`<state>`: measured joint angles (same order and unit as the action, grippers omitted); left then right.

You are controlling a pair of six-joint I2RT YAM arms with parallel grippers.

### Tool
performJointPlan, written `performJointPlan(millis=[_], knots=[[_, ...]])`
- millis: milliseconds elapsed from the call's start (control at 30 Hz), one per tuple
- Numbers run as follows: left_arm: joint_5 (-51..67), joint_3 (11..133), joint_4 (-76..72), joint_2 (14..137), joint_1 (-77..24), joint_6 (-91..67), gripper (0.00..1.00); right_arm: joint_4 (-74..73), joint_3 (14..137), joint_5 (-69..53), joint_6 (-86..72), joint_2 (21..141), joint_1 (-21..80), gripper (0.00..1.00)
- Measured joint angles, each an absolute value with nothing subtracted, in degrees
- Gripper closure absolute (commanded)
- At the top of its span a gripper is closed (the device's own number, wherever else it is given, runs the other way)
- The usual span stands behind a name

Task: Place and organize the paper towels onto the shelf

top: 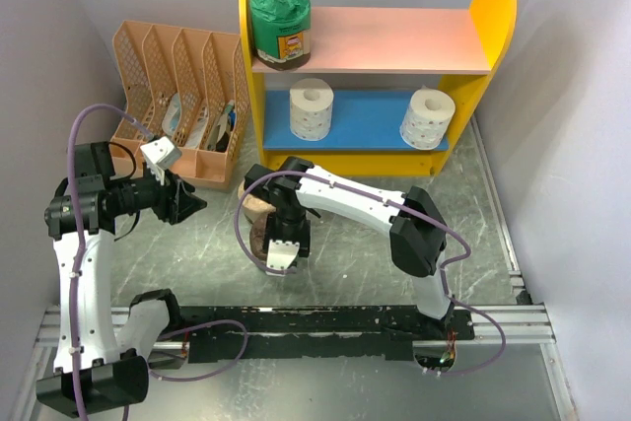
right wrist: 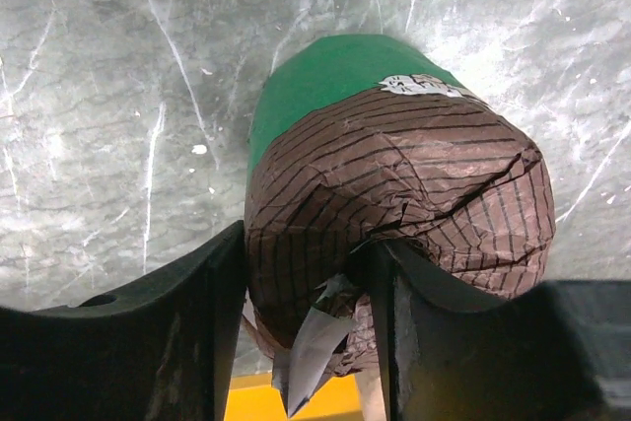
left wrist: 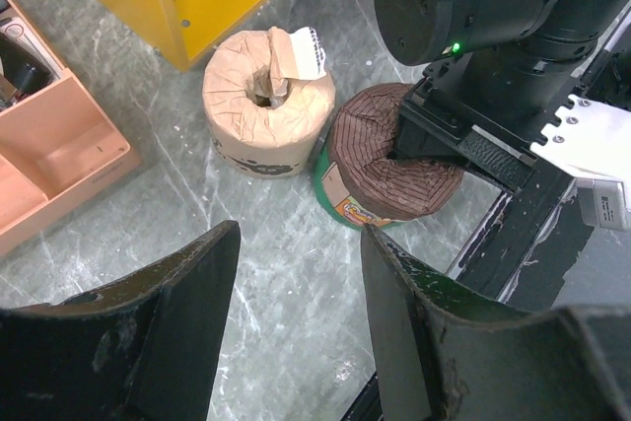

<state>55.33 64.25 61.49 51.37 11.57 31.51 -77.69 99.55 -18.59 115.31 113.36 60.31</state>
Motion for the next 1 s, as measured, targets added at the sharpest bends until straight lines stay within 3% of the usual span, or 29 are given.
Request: performJointPlan(millis=[100, 367, 433, 633, 1000], knots=[[55.4, 64.2, 61.5, 50.8, 11.6, 31.5, 0.37, -77.7, 99.2, -18.6, 115.2, 113.4, 60.3, 0.58], [55.7, 64.2, 61.5, 50.1, 11.6, 31.6, 0.37, -77.6, 99.2, -18.3, 114.5, 113.4, 60.4, 0.62], [55.7, 64.2, 61.5, 49.9, 11.6, 31.7, 0.37, -77.6, 99.1, -18.1, 114.4, 113.4, 60.5, 0.68], [55.8, 64.2, 61.5, 49.9, 11.7, 32.0, 0.37, -78.1, 98.4, -16.7, 113.5, 113.1, 61.1, 1.00], [55.8, 64.2, 61.5, 49.9, 11.8, 32.2, 0.37, -78.3, 97.6, -15.7, 111.3, 111.0, 62.8, 1.00]])
